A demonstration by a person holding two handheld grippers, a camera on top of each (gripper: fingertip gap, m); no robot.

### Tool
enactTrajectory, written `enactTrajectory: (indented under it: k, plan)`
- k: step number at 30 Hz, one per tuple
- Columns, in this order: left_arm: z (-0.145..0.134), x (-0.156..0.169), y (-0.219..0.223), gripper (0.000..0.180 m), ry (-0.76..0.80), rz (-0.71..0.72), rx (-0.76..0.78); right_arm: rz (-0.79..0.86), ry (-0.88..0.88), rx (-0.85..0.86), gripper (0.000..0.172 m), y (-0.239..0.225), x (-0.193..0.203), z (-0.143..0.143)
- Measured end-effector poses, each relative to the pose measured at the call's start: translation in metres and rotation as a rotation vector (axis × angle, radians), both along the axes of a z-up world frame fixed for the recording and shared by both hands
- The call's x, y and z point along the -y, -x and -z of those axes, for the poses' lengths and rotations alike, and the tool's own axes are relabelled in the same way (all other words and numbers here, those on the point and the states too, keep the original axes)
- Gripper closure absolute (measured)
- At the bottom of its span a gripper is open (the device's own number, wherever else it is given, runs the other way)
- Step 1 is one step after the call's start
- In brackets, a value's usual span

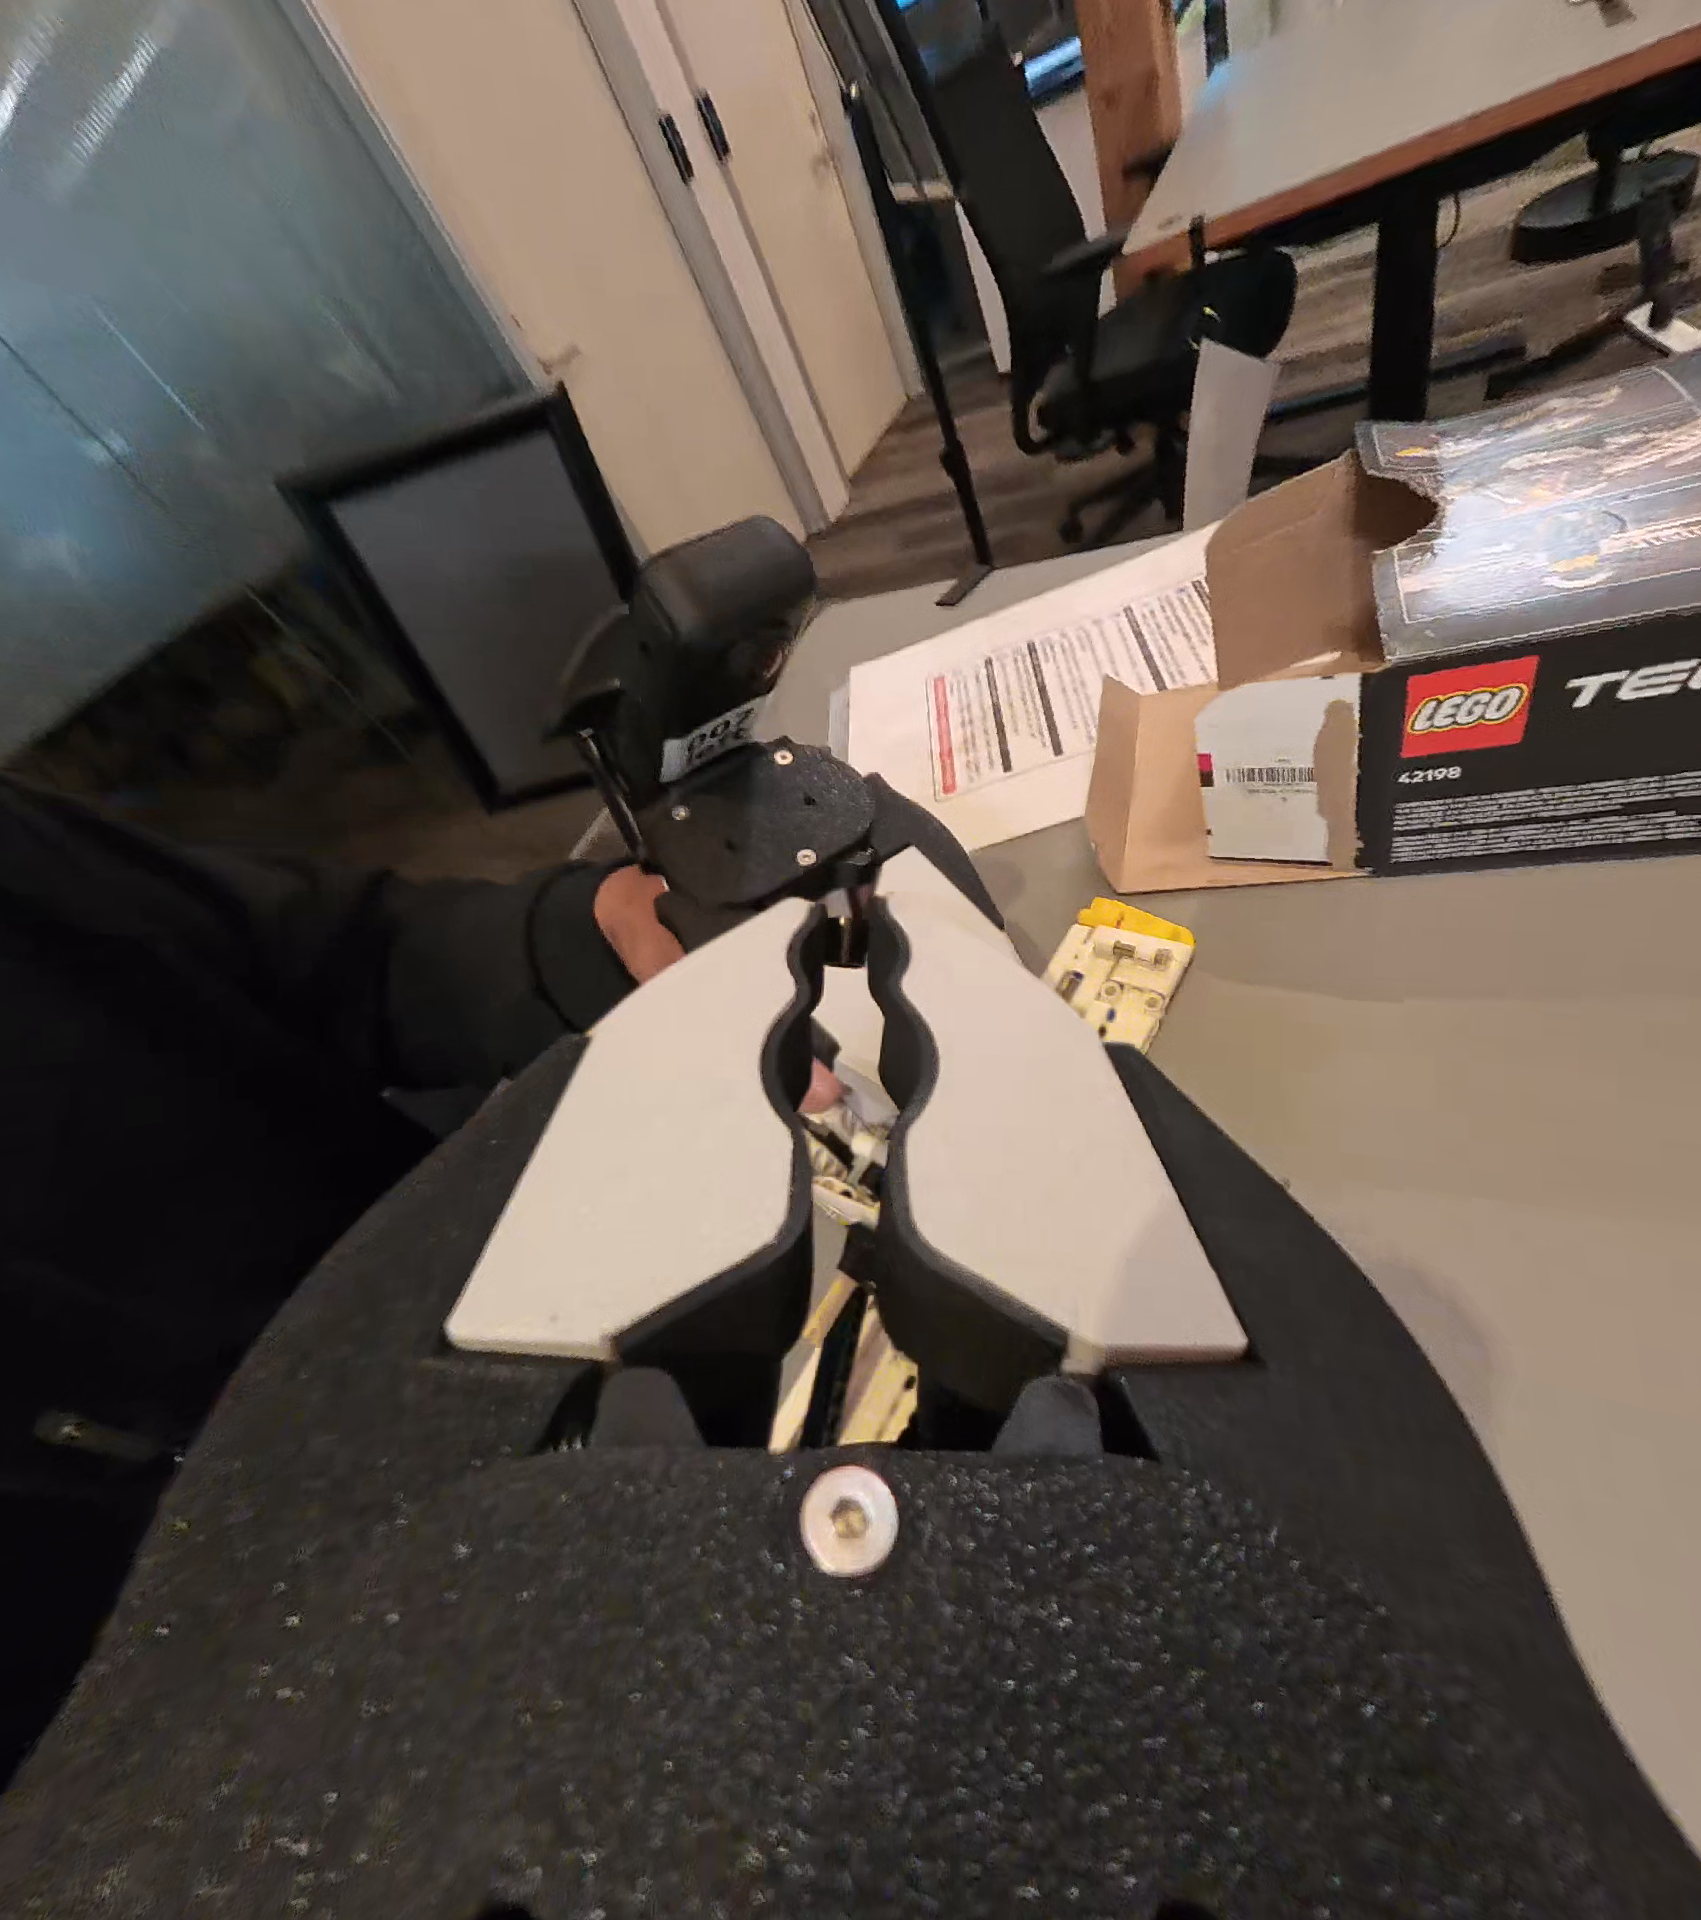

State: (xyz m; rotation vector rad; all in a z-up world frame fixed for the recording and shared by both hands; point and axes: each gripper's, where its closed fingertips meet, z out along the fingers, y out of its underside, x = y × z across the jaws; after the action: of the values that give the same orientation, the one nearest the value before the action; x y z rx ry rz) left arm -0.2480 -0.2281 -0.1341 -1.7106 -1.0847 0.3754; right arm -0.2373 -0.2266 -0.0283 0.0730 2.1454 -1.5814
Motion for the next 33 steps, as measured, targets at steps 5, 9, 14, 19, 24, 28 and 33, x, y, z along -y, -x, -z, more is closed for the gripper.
enactTrajectory:
  k: [5,9,14,19,24,28,33]
  plan:
    - [0.000,0.001,0.001,0.168,0.011,-0.001,-0.013,0.034,0.040,0.067,0.165,0.005,-0.007,-0.004]
    - [0.000,0.002,0.001,0.167,0.009,-0.004,-0.021,0.058,0.078,0.126,0.165,0.005,-0.013,-0.010]
    - [-0.001,0.004,0.003,0.167,0.007,-0.009,-0.041,0.195,0.073,0.106,0.165,0.008,-0.037,-0.010]
    - [-0.003,0.005,0.003,0.166,0.057,-0.013,-0.067,0.490,-0.140,-0.195,0.165,-0.004,-0.099,0.018]
    - [-0.004,0.008,0.003,0.167,0.105,-0.014,-0.092,0.601,-0.309,-0.282,0.164,-0.063,-0.163,0.060]
    - [-0.005,0.008,0.003,0.167,0.089,-0.009,-0.096,0.698,-0.436,-0.354,0.164,-0.110,-0.226,0.078]
    - [-0.006,0.007,0.002,0.168,0.055,-0.002,-0.107,0.941,-0.544,-0.414,0.164,-0.128,-0.352,0.037]
